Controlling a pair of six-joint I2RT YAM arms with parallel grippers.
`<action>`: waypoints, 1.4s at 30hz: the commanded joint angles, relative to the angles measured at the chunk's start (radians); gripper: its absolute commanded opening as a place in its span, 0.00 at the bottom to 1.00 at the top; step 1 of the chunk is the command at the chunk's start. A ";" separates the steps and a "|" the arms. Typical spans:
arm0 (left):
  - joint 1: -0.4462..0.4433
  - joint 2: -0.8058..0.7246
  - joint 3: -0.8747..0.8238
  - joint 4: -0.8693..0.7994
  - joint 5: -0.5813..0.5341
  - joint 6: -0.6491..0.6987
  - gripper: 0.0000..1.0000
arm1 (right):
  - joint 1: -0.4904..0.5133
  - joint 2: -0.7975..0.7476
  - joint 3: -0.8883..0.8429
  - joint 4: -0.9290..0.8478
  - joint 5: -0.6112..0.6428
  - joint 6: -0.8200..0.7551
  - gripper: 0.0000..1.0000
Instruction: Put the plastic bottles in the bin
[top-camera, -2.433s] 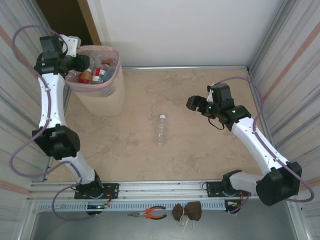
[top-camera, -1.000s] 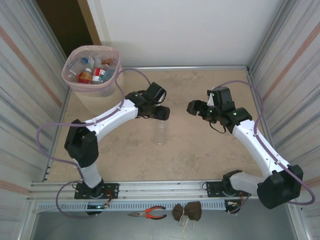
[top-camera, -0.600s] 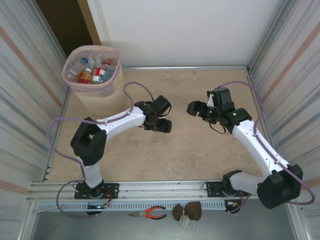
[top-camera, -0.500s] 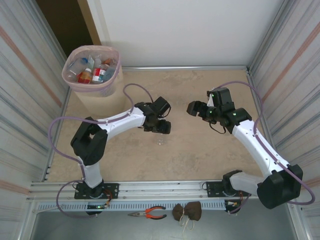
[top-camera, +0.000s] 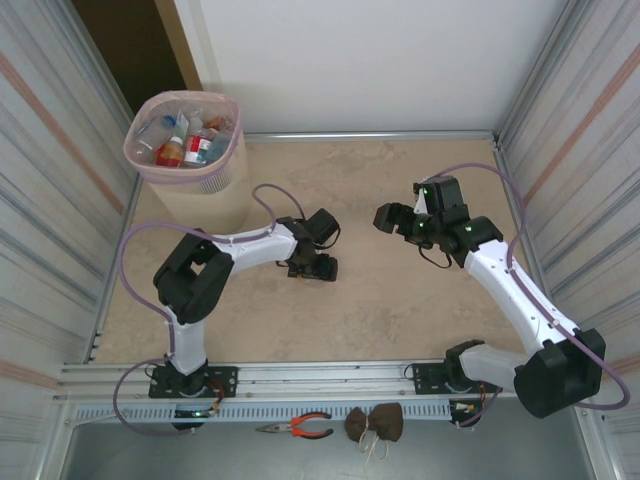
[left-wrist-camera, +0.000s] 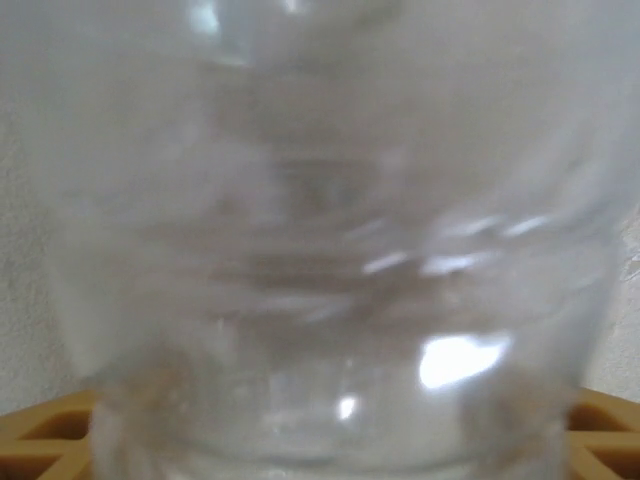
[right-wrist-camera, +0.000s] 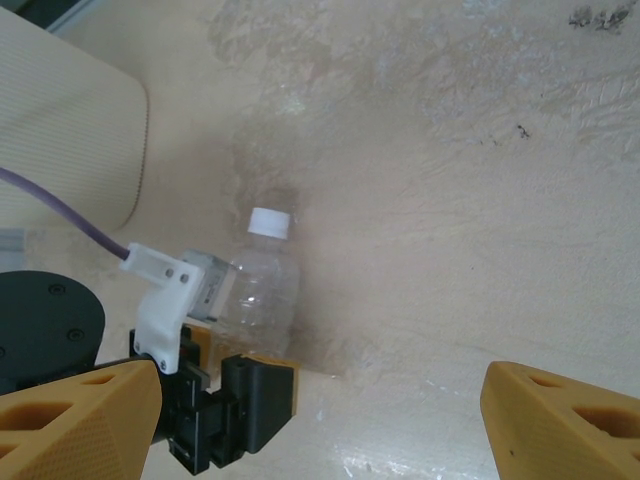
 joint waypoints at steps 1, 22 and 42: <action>0.000 0.015 -0.020 0.038 0.025 -0.009 0.66 | 0.002 -0.007 -0.005 -0.002 -0.012 -0.001 0.82; 0.005 -0.217 0.122 -0.132 -0.117 0.114 0.56 | 0.009 0.000 -0.006 0.004 -0.005 0.002 0.82; 0.335 -0.450 0.511 -0.303 0.047 0.506 0.53 | 0.014 0.033 0.036 -0.009 -0.016 -0.008 0.82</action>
